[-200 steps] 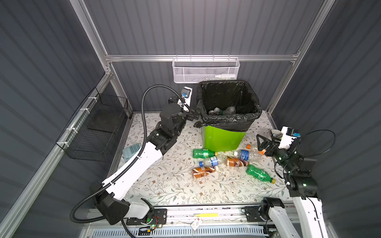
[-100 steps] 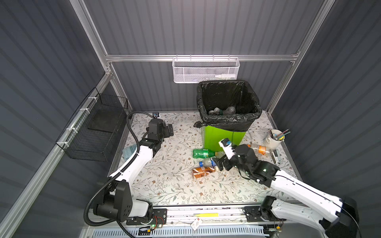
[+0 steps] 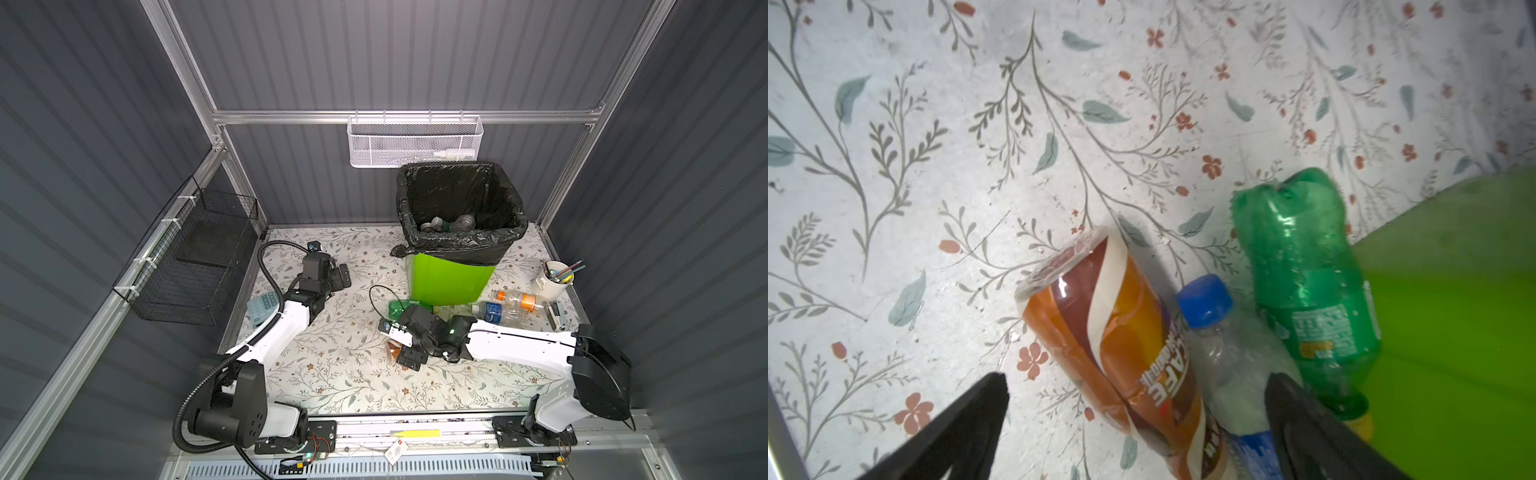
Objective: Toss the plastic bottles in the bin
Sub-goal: 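Close the right gripper on the brown coffee bottle, then lift the brown coffee bottle high with the right gripper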
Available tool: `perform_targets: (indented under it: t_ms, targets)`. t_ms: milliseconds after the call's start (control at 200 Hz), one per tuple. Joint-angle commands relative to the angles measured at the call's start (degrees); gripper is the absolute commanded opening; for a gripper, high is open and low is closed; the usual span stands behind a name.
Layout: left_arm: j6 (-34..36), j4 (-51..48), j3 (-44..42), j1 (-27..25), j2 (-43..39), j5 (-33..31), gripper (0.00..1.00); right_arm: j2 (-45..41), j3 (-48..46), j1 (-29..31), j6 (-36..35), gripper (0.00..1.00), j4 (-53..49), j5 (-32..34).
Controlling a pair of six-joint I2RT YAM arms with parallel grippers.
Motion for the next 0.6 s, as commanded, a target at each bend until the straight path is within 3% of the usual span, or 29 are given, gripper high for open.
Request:
perform_targets:
  t_ms: [0, 345, 595]
  targets:
    - [-0.5, 0.1, -0.5, 0.0, -0.6, 0.7, 1.0, 3.3, 2.8, 0.5, -3.2, 0.96, -4.7, -2.1]
    - [0.7, -0.1, -0.8, 0.0, -1.7, 0.3, 1.0, 13.2, 7.3, 1.6, -4.3, 0.85, -7.8, -0.4]
    - [0.2, 0.1, -1.7, 0.1, -1.7, 0.6, 1.0, 12.8, 9.6, 1.9, -3.1, 0.59, -8.7, -1.2]
